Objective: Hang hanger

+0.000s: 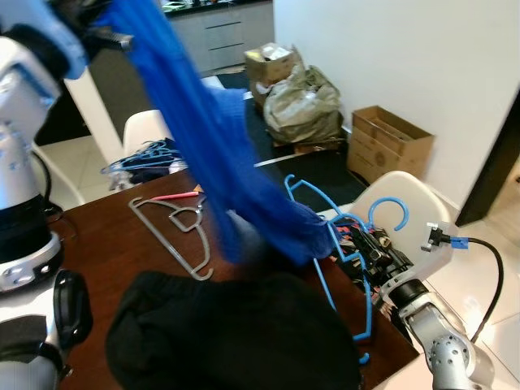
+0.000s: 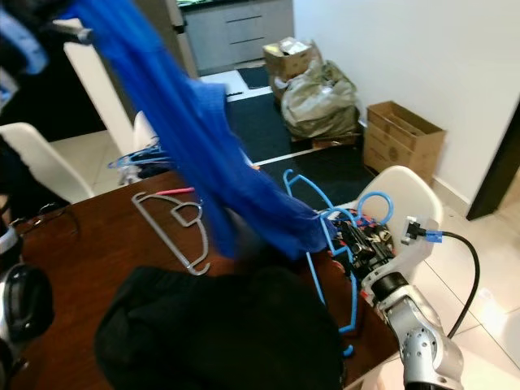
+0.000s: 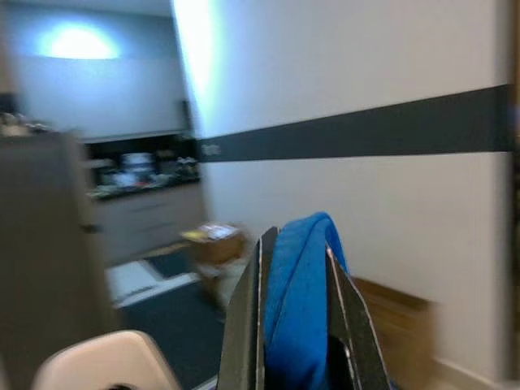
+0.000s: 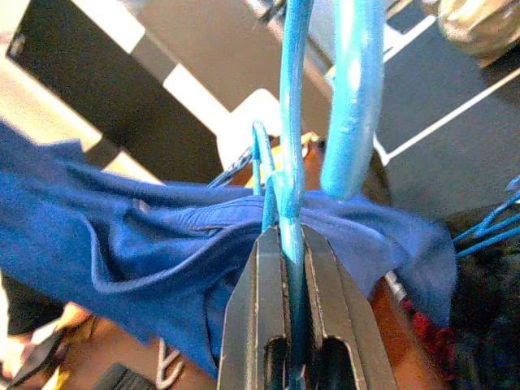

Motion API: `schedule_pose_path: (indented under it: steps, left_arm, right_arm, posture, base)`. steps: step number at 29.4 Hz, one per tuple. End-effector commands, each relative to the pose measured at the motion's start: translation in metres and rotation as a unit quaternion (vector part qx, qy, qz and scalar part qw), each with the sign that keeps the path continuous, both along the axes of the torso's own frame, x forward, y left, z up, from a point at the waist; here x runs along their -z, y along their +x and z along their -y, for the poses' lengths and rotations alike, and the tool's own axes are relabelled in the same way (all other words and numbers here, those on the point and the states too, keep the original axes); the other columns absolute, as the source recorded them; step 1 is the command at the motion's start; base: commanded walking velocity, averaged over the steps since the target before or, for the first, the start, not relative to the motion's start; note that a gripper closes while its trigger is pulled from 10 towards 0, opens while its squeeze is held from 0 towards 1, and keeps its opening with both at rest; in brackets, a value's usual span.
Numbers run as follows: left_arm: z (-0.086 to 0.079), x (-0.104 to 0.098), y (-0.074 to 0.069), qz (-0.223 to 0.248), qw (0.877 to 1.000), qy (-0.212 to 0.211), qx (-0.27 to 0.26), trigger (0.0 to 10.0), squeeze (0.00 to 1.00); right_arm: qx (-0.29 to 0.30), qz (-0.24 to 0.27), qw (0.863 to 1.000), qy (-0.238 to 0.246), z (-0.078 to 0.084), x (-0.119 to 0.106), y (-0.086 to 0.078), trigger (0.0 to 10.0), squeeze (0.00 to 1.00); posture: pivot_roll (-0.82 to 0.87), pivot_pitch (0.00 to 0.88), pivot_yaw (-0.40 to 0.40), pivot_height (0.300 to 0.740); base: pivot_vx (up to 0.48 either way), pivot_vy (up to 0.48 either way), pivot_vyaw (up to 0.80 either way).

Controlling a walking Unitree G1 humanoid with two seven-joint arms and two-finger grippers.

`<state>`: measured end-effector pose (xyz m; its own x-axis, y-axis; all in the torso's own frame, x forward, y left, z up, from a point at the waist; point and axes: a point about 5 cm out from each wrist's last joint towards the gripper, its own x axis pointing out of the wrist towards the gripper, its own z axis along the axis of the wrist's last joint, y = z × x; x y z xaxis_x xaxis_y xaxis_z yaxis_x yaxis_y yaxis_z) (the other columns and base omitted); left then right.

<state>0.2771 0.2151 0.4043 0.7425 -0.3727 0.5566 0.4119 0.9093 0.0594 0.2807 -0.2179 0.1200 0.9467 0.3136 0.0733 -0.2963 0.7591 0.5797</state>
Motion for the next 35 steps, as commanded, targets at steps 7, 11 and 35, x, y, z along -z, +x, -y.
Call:
schedule_pose_path:
  steps: [7, 11, 35]
  left_arm:
    - [0.071, 0.13, -0.063, -0.202, 0.904, 0.205, 0.316, 10.0, 0.0]
    - [0.087, 0.187, -0.086, -0.31, 0.854, 0.217, 0.357, 10.0, 0.0]
    - [-0.056, 0.216, -0.059, -0.417, 0.881, 0.194, -0.109, 10.0, 0.98]
  right_arm:
    - [-0.014, -0.005, 1.0, 0.006, -0.004, 0.0, 0.002, 10.0, 0.0]
    - [-0.014, -0.004, 1.0, 0.005, -0.002, -0.001, 0.001, 10.0, 0.0]
    - [-0.04, -0.011, 0.999, 0.009, -0.008, -0.002, 0.006, 10.0, 0.0]
  posture:
    - [-0.02, 0.0, 0.075, 0.731]
    - [-0.02, 0.0, 0.075, 0.731]
    - [0.02, 0.0, 0.034, 0.731]
  base:
    - [0.0, 0.0, 0.0]
    - [0.0, 0.0, 0.0]
    - [0.0, 0.0, 0.0]
